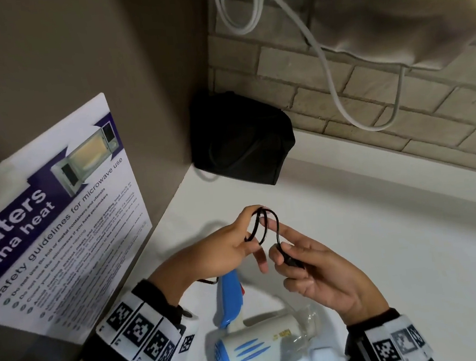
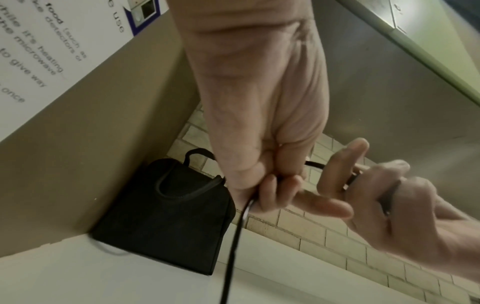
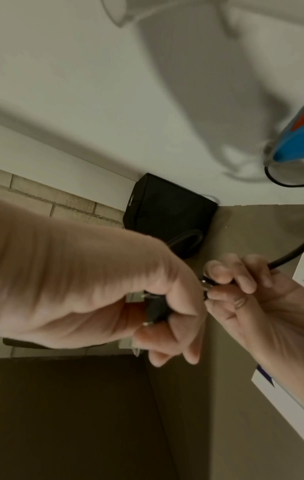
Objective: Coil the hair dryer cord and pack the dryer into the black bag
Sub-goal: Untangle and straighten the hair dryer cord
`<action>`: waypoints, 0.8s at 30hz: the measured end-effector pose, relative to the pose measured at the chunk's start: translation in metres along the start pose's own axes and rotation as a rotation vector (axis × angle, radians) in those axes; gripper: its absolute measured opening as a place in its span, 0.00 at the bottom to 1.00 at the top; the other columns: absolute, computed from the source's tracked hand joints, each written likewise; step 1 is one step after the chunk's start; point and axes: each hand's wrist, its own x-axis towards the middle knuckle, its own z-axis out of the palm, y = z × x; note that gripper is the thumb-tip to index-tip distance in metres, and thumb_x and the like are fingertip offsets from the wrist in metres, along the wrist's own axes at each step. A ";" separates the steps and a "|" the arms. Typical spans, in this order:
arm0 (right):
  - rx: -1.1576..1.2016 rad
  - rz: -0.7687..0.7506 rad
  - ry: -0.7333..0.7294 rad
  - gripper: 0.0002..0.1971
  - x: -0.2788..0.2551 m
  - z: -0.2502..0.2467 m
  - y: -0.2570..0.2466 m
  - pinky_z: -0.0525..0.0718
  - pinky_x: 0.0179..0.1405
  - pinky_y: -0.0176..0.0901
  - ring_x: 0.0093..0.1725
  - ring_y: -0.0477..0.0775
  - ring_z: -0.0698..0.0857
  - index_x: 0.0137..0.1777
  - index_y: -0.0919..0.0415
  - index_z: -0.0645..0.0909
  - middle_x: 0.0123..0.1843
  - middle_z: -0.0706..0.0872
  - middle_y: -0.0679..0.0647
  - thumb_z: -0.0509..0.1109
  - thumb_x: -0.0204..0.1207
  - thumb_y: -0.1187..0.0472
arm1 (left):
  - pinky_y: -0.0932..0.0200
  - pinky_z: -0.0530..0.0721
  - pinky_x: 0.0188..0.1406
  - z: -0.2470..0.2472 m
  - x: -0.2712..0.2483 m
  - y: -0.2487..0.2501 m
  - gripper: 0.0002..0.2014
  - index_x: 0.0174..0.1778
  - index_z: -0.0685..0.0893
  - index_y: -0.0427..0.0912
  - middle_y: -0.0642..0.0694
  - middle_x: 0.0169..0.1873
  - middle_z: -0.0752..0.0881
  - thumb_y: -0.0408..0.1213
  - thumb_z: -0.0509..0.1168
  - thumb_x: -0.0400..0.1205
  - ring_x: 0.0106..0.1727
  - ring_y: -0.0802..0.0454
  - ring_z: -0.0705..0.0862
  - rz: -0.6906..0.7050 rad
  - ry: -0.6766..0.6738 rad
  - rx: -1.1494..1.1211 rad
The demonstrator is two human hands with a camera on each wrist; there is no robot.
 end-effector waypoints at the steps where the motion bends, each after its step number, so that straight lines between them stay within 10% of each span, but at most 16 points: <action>1: 0.009 0.007 -0.006 0.20 0.000 -0.001 0.000 0.71 0.21 0.30 0.27 0.45 0.73 0.73 0.58 0.72 0.40 0.81 0.58 0.60 0.81 0.70 | 0.39 0.80 0.58 -0.001 -0.001 0.001 0.24 0.71 0.58 0.69 0.53 0.37 0.88 0.36 0.54 0.86 0.49 0.35 0.81 0.005 -0.004 -0.034; 6: 0.081 0.018 0.054 0.10 0.002 0.003 0.000 0.72 0.19 0.28 0.26 0.43 0.74 0.51 0.54 0.74 0.37 0.81 0.57 0.59 0.81 0.71 | 0.64 0.76 0.41 0.000 -0.005 0.006 0.13 0.69 0.66 0.56 0.54 0.30 0.77 0.42 0.49 0.88 0.33 0.61 0.75 0.037 0.091 -0.103; 12: 0.189 -0.027 0.194 0.20 0.003 -0.001 0.002 0.73 0.13 0.27 0.23 0.43 0.78 0.37 0.54 0.74 0.36 0.83 0.59 0.82 0.59 0.73 | 0.65 0.78 0.32 0.014 0.002 0.011 0.09 0.51 0.66 0.42 0.53 0.26 0.82 0.45 0.47 0.88 0.26 0.53 0.80 -0.010 0.293 -0.120; 15: 0.150 -0.051 0.304 0.14 0.002 0.000 0.002 0.73 0.13 0.27 0.22 0.42 0.79 0.35 0.55 0.73 0.36 0.86 0.60 0.75 0.67 0.71 | 0.68 0.75 0.25 0.017 0.004 0.011 0.09 0.52 0.66 0.39 0.50 0.28 0.87 0.42 0.47 0.88 0.22 0.56 0.79 -0.045 0.374 -0.152; 19: 0.146 -0.109 0.262 0.04 -0.001 0.003 -0.001 0.85 0.30 0.33 0.33 0.47 0.85 0.47 0.61 0.80 0.47 0.88 0.64 0.70 0.74 0.68 | 0.56 0.76 0.28 0.015 0.003 0.007 0.07 0.50 0.66 0.41 0.43 0.31 0.91 0.39 0.47 0.89 0.23 0.49 0.74 -0.079 0.464 -0.228; 24: 0.143 -0.130 0.058 0.26 -0.014 -0.001 -0.001 0.86 0.58 0.46 0.63 0.61 0.85 0.73 0.69 0.72 0.70 0.77 0.74 0.70 0.75 0.73 | 0.54 0.75 0.29 0.006 -0.004 0.003 0.07 0.50 0.67 0.45 0.33 0.36 0.90 0.42 0.48 0.89 0.25 0.50 0.73 -0.091 0.462 -0.265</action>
